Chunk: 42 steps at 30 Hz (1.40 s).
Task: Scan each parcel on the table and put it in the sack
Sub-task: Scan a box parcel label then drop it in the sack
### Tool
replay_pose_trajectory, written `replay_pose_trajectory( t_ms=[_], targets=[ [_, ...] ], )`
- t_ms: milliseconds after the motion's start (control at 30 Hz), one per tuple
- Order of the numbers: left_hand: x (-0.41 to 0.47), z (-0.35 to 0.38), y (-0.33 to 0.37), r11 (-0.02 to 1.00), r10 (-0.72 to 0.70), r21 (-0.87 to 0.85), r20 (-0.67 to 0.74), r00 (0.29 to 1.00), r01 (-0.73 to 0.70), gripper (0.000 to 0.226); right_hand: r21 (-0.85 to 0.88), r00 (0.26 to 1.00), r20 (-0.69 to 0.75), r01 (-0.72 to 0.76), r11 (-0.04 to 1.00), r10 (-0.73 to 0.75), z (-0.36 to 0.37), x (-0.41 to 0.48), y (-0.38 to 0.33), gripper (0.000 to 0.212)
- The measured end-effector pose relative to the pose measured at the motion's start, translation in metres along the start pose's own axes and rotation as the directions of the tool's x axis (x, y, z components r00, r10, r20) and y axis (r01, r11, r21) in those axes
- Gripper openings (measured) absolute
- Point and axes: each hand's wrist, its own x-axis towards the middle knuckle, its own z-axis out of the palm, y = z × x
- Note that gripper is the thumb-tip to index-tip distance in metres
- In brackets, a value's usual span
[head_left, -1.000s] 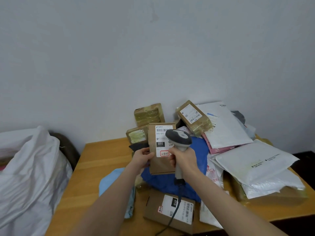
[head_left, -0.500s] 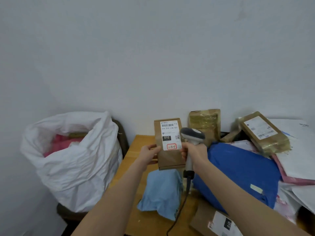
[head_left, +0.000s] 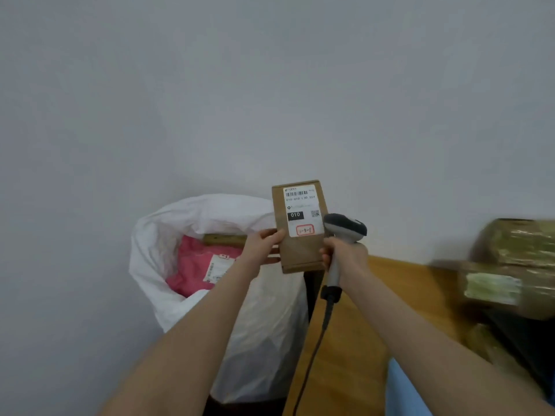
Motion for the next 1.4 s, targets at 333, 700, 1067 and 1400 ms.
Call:
replay_pose_trajectory(
  t_ms=[333,700,1067,1400],
  targets=[
    [0.047,-0.146,0.02,0.927,0.22,0.366,-0.352,0.91,-0.083,0.05,-0.013,0.997,0.012,-0.079,0.997,0.079,0.058,0.031,0.008,0.004],
    [0.111,-0.15,-0.049,0.705,-0.23,0.674,-0.08,0.97,0.222,0.016,0.012,0.984,-0.145,-0.1,0.995,0.1,0.064,0.055,0.034,0.008],
    [0.163,-0.13,-0.095,0.638,-0.137,0.769,0.054,0.989,0.047,0.027,0.126,0.919,-0.339,-0.168,0.978,0.201,0.093,0.042,0.098,0.022],
    [0.12,-0.014,0.016,0.484,0.408,0.73,0.3,0.862,-0.483,0.036,0.273,0.916,-0.31,-0.171,0.947,0.255,0.046,-0.015,0.081,0.009]
  ],
)
